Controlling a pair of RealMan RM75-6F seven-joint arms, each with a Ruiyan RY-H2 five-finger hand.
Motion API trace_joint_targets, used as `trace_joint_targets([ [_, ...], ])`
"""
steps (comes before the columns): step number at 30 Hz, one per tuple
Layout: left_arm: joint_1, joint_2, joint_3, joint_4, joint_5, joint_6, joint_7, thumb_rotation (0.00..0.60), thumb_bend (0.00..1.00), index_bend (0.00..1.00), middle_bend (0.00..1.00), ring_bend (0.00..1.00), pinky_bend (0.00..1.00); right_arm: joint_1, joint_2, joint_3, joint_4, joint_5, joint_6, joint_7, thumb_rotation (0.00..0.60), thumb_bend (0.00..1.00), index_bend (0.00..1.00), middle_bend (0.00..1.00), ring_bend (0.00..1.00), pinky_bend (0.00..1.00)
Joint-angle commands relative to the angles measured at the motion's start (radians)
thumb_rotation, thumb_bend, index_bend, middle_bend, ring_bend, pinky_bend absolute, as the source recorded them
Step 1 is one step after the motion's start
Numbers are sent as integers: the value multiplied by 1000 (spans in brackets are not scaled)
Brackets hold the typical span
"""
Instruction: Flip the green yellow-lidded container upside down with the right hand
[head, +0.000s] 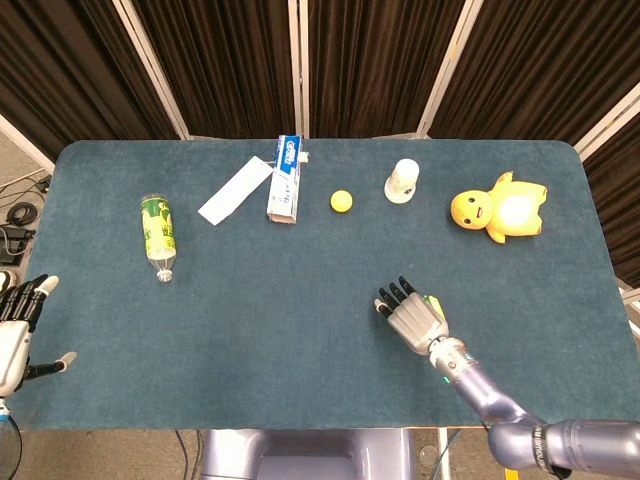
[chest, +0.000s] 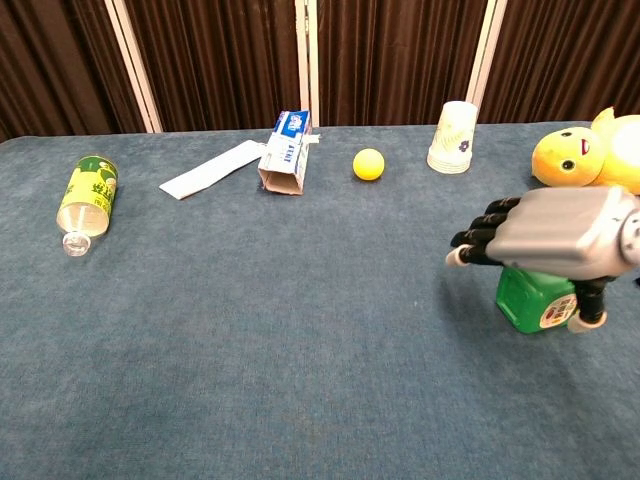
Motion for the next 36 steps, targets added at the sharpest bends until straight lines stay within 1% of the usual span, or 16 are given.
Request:
trace_joint_targets([
  [1,0,0,0,0,-1,-1,0,600,0,0,0,0,0,59,-67,-39,5,79,73,-108,600,36,9,23,0,144],
  [5,-1,-1,0,1,-2,-2,0,600,0,0,0,0,0,77,-90,-58,29,105,100,-131,600,53,64,107,8,230],
  [8,-1,-1,-1,2,-3,-2,-2,600,0,0,0,0,0,80,-91,-69,50,97,105,-123,600,78,131,187,78,320],
  [11,-2,-1,-1,3,-4,-3,-1,600,0,0,0,0,0,81,-91,-88,73,72,111,-116,600,183,222,322,217,474],
  [13,-2,-2,0,3,-3,-4,0,600,0,0,0,0,0,78,-92,-94,84,58,114,-97,600,304,322,436,331,576],
  [15,-2,-3,0,2,-2,-3,3,600,0,0,0,0,0,73,-93,-101,97,29,117,-77,600,376,387,502,395,616],
  [17,-1,-3,1,2,-2,-2,4,600,0,0,0,0,0,65,-90,-107,107,-9,111,-36,600,415,418,528,418,625],
  [21,-1,-5,1,2,-2,-2,7,600,0,0,0,0,0,52,-71,-105,115,-99,97,62,600,456,429,539,430,632],
  [25,-2,-5,1,1,-2,-4,5,600,0,0,0,0,0,28,-39,-83,124,-235,93,241,600,472,429,540,431,632],
  [27,-2,-4,1,1,-2,-4,4,600,0,0,0,0,0,17,-25,-66,123,-273,96,328,600,477,428,539,431,632],
  [28,-2,-3,2,0,-1,-5,1,600,0,0,0,0,0,8,-13,-53,122,-308,95,408,600,477,427,538,431,632],
  [29,-2,-2,3,-1,1,-6,-4,600,0,0,0,0,0,-14,1,-24,110,-335,103,553,600,478,426,538,431,632],
  [31,-3,0,5,-3,3,-10,-12,600,0,0,0,0,0,-39,17,-10,133,-415,106,742,600,484,427,538,431,631],
  [32,-8,10,19,-21,18,-34,-52,600,0,0,0,0,0,-73,13,12,144,-438,130,916,600,491,429,538,431,631],
  [34,-15,28,31,-32,39,-55,-99,600,0,0,0,0,0,-97,6,12,188,-503,145,1071,600,504,432,538,432,629],
  [36,-22,42,40,-34,53,-74,-131,600,0,0,0,0,0,-119,-5,12,229,-546,163,1199,600,504,432,537,432,628],
])
